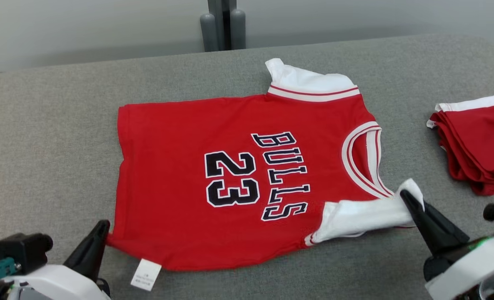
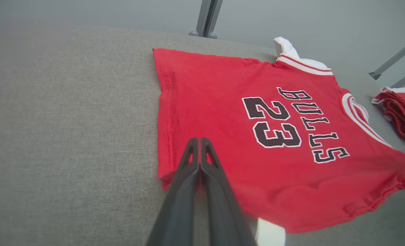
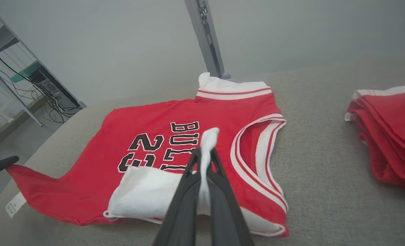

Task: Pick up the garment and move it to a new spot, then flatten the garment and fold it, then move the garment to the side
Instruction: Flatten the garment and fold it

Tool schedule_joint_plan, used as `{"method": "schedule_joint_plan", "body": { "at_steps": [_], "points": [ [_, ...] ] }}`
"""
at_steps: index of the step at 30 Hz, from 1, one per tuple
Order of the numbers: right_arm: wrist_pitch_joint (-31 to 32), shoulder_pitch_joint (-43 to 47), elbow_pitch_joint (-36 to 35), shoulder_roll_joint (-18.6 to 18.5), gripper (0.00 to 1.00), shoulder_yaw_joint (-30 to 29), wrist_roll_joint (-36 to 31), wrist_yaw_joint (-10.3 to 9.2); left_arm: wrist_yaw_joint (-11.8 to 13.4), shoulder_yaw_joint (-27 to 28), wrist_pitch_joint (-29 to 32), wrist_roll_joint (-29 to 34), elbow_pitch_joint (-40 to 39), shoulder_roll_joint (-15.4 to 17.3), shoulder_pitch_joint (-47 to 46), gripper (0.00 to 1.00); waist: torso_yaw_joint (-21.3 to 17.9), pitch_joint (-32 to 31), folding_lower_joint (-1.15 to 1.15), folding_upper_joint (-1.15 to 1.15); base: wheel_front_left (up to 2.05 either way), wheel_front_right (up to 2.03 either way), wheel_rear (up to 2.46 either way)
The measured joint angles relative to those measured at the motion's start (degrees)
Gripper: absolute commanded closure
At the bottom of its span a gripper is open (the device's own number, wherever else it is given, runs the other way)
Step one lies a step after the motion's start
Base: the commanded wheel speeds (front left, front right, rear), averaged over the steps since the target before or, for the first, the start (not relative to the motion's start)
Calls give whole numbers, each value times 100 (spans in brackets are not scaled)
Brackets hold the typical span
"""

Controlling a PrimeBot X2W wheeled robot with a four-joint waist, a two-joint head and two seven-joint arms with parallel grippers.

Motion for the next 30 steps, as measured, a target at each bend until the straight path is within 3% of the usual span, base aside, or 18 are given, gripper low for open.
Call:
{"method": "schedule_joint_plan", "body": {
  "at_steps": [15,27,28,29,30],
  "points": [
    [-816,-2519,1842,-977,100,1361,140,0,-489,134,-102,-155,1172,-167,-1388,100,-44,1045,0,0,0,0,0],
    [-1866,-3439,3098,-1392,98,2331,642,1,-606,-2,-165,-197,1720,-357,-1675,100,57,1330,0,0,0,0,0],
    [-1912,-3469,3184,-1405,72,2371,673,0,-606,-10,-194,-197,1750,-390,-1679,73,58,1318,0,0,0,0,0],
    [-1980,-3489,3260,-1415,45,2410,698,1,-619,-24,-209,-197,1789,-408,-1686,35,59,1305,0,0,0,0,0],
    [-1980,-3489,3260,-1415,0,2410,698,1,-619,-24,-209,-197,1789,-408,-1686,4,59,1305,0,0,0,0,0]
  ]
}}
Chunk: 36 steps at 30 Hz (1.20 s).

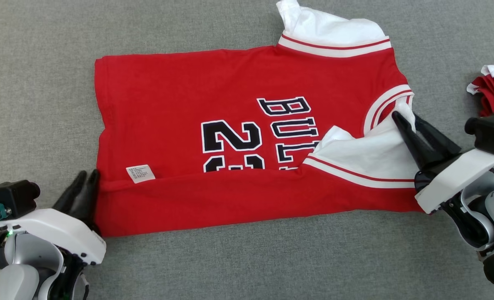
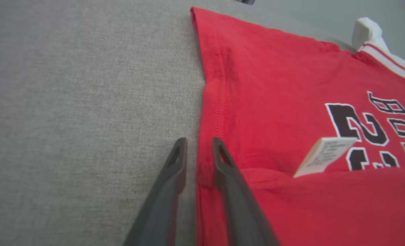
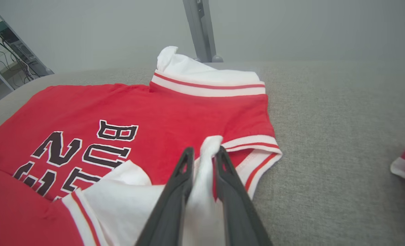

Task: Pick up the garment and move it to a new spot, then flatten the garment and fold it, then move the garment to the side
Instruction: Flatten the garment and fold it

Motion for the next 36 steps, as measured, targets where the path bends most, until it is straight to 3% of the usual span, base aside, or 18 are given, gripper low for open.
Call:
{"method": "schedule_joint_plan", "body": {
  "at_steps": [1,6,10,16,24,36],
  "points": [
    [-90,-4,66,0,0,12,5,0,-7,-9,-31,3,23,-14,-9,0,1,-16,0,0,0,0,0],
    [-513,21,355,19,0,-130,76,0,54,55,-452,123,84,-187,-81,0,1,-168,0,0,0,0,0],
    [-1065,179,461,227,0,-765,-525,0,234,155,-1050,374,-70,-387,-140,0,-9,-378,0,0,0,0,0],
    [-1260,649,16,861,0,-1628,-1505,0,497,167,-1805,844,-174,-679,-309,0,-27,-665,0,0,0,0,0],
    [-1158,1440,-593,1519,0,-2046,-2306,0,630,75,-2235,1537,-26,-639,-342,0,-69,-1051,0,0,0,0,0],
    [-806,2197,-899,1817,0,-2376,-2625,0,532,-226,-2256,1872,419,-400,111,0,-75,-1435,0,0,0,0,0]
  ]
}}
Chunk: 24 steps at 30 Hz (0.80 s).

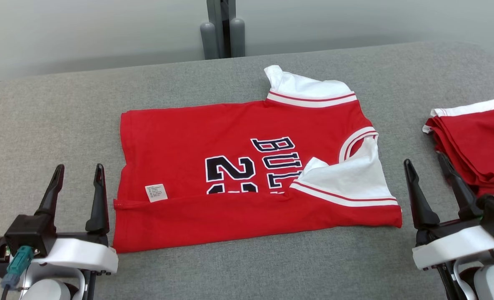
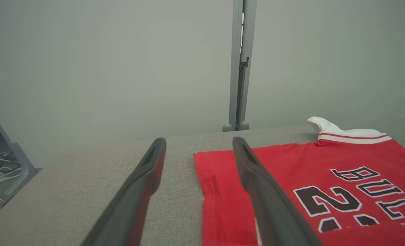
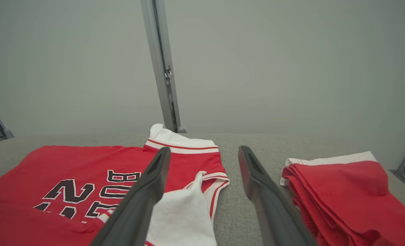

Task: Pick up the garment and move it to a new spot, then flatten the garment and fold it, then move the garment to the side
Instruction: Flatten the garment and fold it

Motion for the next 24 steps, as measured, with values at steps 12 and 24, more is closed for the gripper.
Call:
{"method": "schedule_joint_plan", "body": {
  "at_steps": [12,24],
  "points": [
    [172,173,-169,114,0,-142,-2,0,-67,-71,88,-20,56,56,20,0,35,-29,0,0,0,0,0],
    [299,43,390,69,0,15,197,0,-222,-371,277,-103,408,-77,-30,0,115,371,0,0,0,0,0]
  ]
}}
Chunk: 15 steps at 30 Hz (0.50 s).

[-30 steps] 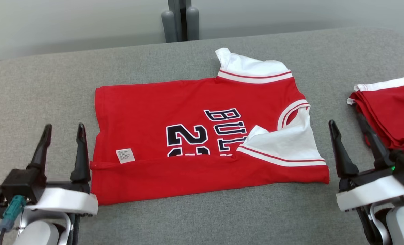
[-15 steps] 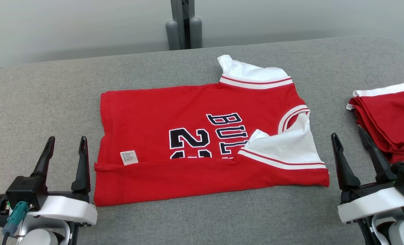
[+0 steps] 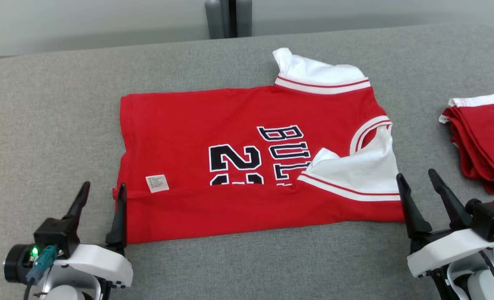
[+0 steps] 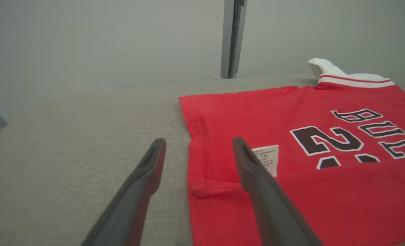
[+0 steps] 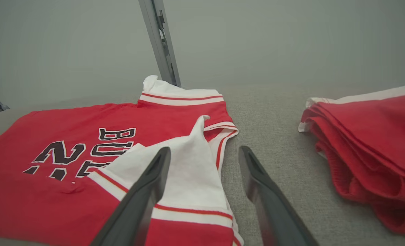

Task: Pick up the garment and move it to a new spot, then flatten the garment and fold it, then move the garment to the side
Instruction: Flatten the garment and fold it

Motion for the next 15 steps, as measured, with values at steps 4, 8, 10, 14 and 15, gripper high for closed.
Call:
{"method": "schedule_joint_plan", "body": {
  "at_steps": [4,8,10,14,15],
  "points": [
    [-81,-92,416,-11,0,38,84,0,-135,-100,-41,-75,322,-148,9,0,28,213,0,0,0,0,0],
    [-96,-154,854,-22,0,76,153,0,-253,-178,0,-215,655,-269,9,0,47,376,0,0,0,0,0],
    [-93,-208,999,-23,0,146,187,0,-293,-192,75,-319,770,-321,10,0,46,431,0,0,0,0,0],
    [-12,-322,1255,-23,0,264,303,0,-387,-181,279,-531,937,-365,53,0,20,496,0,0,0,0,0],
    [12,-354,1278,-29,0,305,321,0,-409,-167,363,-621,953,-375,48,0,17,501,0,0,0,0,0]
  ]
}}
